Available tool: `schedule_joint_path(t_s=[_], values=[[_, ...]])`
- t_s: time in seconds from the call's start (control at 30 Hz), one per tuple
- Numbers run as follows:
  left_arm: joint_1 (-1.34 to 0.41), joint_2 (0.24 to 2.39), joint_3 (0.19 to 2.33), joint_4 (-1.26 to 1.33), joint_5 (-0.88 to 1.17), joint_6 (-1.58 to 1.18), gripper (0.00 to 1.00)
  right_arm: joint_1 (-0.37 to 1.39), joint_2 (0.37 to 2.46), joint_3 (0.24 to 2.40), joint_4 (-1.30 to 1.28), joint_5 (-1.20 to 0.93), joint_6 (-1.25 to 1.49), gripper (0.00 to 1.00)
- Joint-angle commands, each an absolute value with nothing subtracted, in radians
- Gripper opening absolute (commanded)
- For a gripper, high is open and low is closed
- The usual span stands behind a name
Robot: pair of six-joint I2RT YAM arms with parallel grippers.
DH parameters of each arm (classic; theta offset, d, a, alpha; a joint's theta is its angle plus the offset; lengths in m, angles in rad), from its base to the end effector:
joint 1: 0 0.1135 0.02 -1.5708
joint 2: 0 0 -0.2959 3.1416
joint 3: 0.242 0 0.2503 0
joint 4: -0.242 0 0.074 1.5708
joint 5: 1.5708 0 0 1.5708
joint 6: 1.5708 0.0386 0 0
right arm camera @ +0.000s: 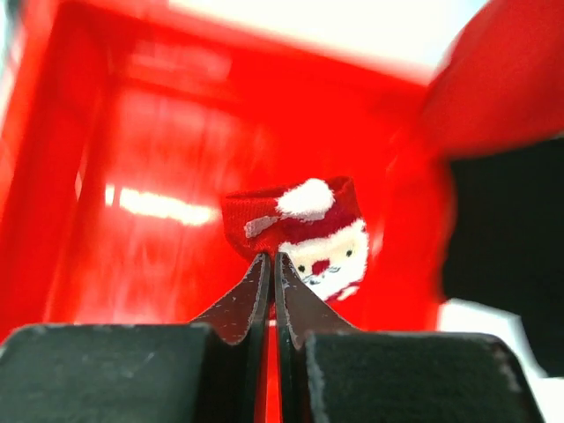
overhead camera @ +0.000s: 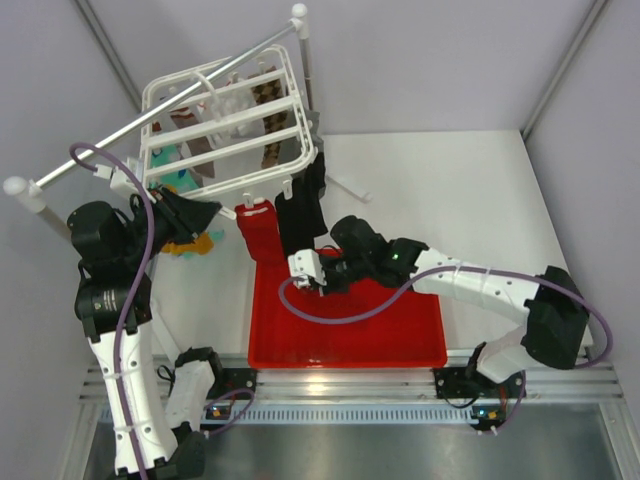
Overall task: Clip the socks to the hanger
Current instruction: Pick up the sock from the bin, then clamp the sock onto the hanger.
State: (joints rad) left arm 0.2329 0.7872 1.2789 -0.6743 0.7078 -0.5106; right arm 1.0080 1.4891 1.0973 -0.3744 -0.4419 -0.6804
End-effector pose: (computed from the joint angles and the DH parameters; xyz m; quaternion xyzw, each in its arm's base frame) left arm 0.1018 -0.0017 0.4720 -0.0553 0.7523 -0.3469 0.5574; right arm 0.1577 0.2810 0.2956 -0.7280 0.5323 0.2613 0.3440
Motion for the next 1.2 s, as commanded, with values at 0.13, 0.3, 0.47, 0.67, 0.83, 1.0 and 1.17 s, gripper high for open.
schedule_joint_path(t_s=[0.13, 0.3, 0.47, 0.67, 0.83, 1.0, 1.17], values=[[0.233, 0.773, 1.278, -0.647, 0.724, -0.522, 0.0, 1.063, 1.411, 1.212, -0.204, -0.483, -0.427, 0.0], [0.233, 0.772, 1.281, -0.649, 0.732, -0.535, 0.0, 1.134, 1.397, 1.284, -0.057, -0.433, -0.287, 0.0], [0.233, 0.772, 1.281, -0.66, 0.741, -0.541, 0.0, 1.169, 1.41, 1.33, 0.086, -0.341, -0.169, 0.0], [0.233, 0.767, 1.27, -0.652, 0.75, -0.561, 0.0, 1.175, 1.451, 1.364, 0.205, -0.235, -0.136, 0.0], [0.233, 0.772, 1.279, -0.65, 0.755, -0.566, 0.0, 1.164, 1.463, 1.355, 0.244, -0.166, -0.146, 0.0], [0.233, 0.772, 1.278, -0.646, 0.761, -0.584, 0.0, 1.163, 1.476, 1.361, 0.281, -0.124, -0.166, 0.0], [0.235, 0.772, 1.282, -0.647, 0.758, -0.586, 0.0, 1.161, 1.479, 1.358, 0.276, -0.121, -0.176, 0.0]])
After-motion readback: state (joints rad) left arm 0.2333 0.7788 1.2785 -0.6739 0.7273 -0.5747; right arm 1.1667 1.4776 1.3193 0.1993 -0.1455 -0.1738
